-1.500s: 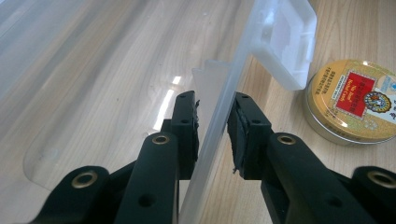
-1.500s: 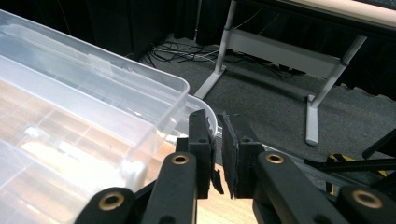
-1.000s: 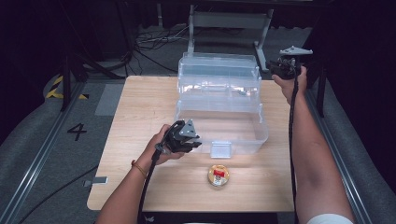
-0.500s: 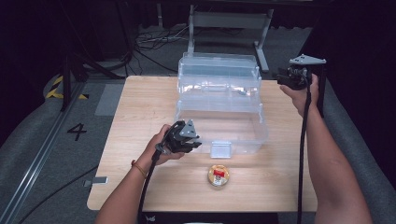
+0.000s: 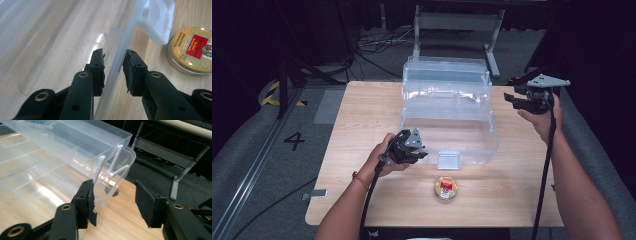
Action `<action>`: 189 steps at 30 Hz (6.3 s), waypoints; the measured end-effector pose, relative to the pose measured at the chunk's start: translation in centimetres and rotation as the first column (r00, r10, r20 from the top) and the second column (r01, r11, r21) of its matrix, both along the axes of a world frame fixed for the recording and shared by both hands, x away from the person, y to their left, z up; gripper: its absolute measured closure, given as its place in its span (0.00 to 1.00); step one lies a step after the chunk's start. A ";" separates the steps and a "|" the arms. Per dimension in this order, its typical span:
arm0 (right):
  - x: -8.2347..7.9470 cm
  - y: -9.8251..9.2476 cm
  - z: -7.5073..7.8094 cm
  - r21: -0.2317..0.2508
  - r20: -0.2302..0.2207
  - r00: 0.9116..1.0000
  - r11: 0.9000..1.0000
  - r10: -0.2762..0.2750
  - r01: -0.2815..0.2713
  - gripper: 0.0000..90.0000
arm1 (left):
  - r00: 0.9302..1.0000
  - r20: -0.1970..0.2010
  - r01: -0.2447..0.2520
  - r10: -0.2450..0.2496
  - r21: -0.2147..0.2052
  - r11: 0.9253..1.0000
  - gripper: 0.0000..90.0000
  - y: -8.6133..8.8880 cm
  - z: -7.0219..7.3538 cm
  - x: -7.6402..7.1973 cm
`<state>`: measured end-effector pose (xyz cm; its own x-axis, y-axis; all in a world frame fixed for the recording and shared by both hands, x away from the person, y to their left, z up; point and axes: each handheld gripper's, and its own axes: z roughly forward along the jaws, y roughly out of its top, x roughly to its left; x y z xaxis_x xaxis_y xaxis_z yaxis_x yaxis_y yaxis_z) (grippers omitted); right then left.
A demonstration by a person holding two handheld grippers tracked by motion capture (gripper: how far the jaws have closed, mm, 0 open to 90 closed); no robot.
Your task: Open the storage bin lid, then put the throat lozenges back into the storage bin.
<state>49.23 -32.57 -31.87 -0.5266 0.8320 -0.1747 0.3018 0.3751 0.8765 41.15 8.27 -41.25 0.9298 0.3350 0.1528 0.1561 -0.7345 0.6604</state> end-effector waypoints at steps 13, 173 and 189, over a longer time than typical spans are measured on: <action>-4.7 -0.8 -1.4 -0.042 -0.010 0.997 0.996 0.077 -0.078 0.43 | 1.000 -0.004 -0.005 0.005 0.008 1.000 0.78 0.0 0.0 0.0; -15.2 14.9 -9.8 -0.334 -0.610 0.666 0.622 0.430 -0.708 0.23 | 0.940 -0.149 -0.322 0.307 -0.084 0.943 0.19 12.4 -7.0 -5.5; -15.5 13.3 -8.3 -0.332 -0.597 0.666 0.619 0.446 -0.712 0.23 | 0.941 -0.146 -0.320 0.307 -0.082 0.944 0.19 12.3 -7.0 -5.4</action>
<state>33.75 -19.24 -40.14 -0.9819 0.1670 -0.0890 0.1283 0.9334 0.3350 35.71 20.60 -48.23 0.7844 0.6202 -0.0126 0.4567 -0.5636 0.6883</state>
